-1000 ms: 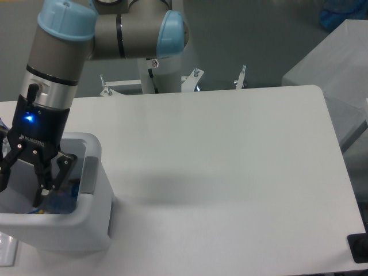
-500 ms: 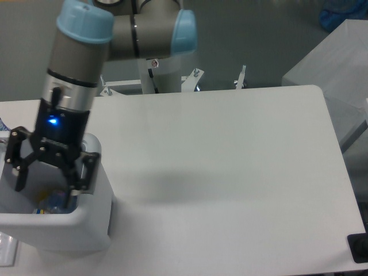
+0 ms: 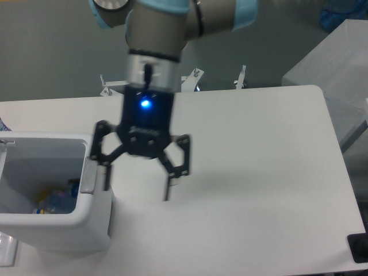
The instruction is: Place the trash in the trash can
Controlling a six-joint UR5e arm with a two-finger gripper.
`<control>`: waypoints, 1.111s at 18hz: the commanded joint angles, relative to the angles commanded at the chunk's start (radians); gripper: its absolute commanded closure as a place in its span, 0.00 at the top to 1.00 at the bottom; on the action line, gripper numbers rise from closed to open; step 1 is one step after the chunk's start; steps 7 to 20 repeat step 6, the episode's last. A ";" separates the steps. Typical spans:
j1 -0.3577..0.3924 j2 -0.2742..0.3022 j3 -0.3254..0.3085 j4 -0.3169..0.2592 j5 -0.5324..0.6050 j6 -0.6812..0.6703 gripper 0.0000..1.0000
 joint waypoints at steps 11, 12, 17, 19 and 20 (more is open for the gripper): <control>0.012 0.005 -0.012 -0.035 0.114 0.146 1.00; 0.012 0.005 -0.012 -0.035 0.114 0.146 1.00; 0.012 0.005 -0.012 -0.035 0.114 0.146 1.00; 0.012 0.005 -0.012 -0.035 0.114 0.146 1.00; 0.012 0.005 -0.012 -0.035 0.114 0.146 1.00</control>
